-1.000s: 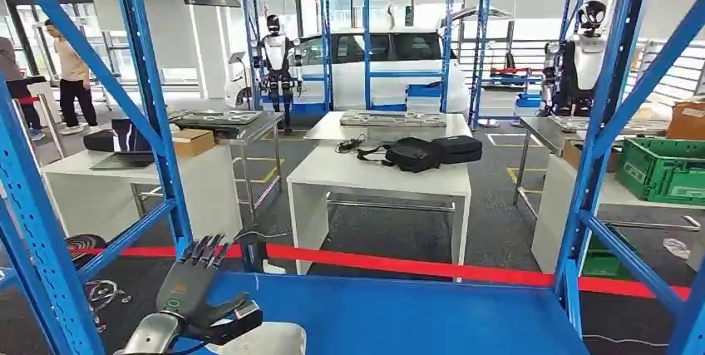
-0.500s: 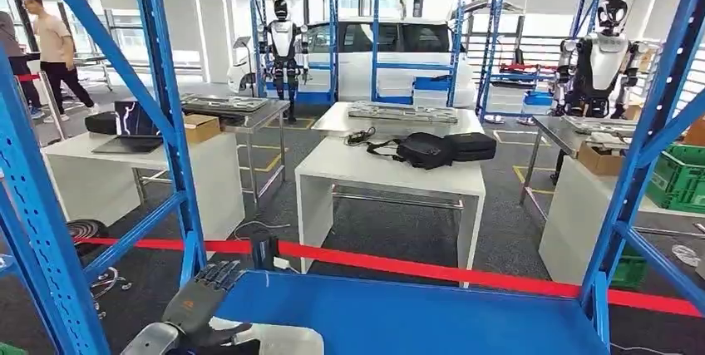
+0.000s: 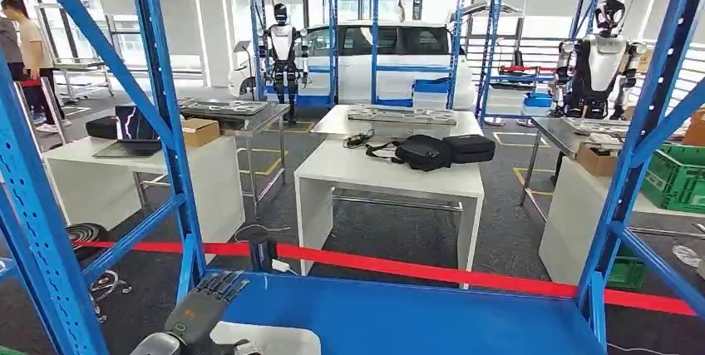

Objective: Take the parts from the cabinet and place them on the table.

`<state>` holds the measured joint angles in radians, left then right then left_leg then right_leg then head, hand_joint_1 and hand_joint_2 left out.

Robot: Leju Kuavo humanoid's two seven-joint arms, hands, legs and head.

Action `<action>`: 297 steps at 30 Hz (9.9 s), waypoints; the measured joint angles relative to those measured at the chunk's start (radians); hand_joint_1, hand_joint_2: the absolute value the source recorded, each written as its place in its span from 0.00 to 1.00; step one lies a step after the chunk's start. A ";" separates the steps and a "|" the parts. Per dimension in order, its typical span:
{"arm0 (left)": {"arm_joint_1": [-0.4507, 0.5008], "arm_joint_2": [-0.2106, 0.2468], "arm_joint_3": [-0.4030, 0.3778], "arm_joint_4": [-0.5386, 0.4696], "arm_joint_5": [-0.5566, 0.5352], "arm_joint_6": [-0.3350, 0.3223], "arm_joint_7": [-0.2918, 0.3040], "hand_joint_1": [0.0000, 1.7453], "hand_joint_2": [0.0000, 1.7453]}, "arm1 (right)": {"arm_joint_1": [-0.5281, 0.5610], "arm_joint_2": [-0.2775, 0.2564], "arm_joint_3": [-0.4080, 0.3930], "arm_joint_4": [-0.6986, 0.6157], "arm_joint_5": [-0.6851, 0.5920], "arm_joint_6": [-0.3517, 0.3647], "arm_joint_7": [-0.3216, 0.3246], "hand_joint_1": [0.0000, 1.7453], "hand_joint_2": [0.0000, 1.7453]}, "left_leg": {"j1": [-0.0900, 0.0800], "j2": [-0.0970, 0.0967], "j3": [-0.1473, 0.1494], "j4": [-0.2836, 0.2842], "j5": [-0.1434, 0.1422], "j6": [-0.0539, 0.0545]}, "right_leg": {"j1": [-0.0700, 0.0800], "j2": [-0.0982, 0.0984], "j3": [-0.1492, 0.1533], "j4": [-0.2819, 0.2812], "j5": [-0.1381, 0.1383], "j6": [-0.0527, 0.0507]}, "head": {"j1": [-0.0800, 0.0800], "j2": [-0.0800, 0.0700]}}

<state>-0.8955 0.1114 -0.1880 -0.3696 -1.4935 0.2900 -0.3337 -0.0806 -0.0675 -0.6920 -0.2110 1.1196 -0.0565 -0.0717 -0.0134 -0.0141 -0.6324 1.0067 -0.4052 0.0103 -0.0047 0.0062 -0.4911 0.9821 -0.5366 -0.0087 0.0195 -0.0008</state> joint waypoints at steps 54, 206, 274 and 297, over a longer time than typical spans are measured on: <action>0.111 -0.062 -0.186 0.048 -0.026 0.022 0.057 0.00 1.00 | 0.009 0.023 -0.042 0.000 0.050 0.018 0.001 0.00 0.00 | 0.000 0.000 0.001 -0.001 0.000 0.000 | 0.000 0.000 0.001 0.000 -0.001 -0.001 | 0.000 0.000; 0.057 0.182 0.067 0.049 -0.029 0.187 0.113 0.00 1.00 | 0.027 0.070 -0.184 0.000 0.158 0.045 -0.030 0.00 0.00 | 0.003 0.009 0.021 -0.008 -0.006 -0.012 | 0.000 0.007 0.013 0.001 -0.007 -0.010 | 0.000 0.000; 0.150 -0.126 -0.075 0.054 -0.032 0.253 -0.079 0.00 1.00 | 0.029 0.084 -0.273 0.000 0.151 0.025 -0.029 0.00 0.00 | 0.002 0.007 0.021 -0.008 -0.006 -0.012 | 0.000 0.005 0.013 0.001 -0.007 -0.010 | 0.000 0.000; 0.173 -0.141 -0.156 0.069 -0.032 0.228 -0.092 0.00 1.00 | 0.029 0.084 -0.273 0.000 0.167 0.027 -0.035 0.00 0.00 | 0.002 0.007 0.021 -0.008 -0.006 -0.012 | 0.000 0.005 0.013 0.001 -0.007 -0.010 | 0.000 0.000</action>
<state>-0.7222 -0.0294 -0.3445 -0.3002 -1.5259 0.5184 -0.4257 -0.0513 0.0168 -0.9648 -0.2106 1.2871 -0.0294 -0.1068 -0.0113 -0.0070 -0.6118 0.9991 -0.4113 -0.0016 -0.0045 0.0110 -0.4778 0.9831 -0.5438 -0.0183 0.0198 -0.0008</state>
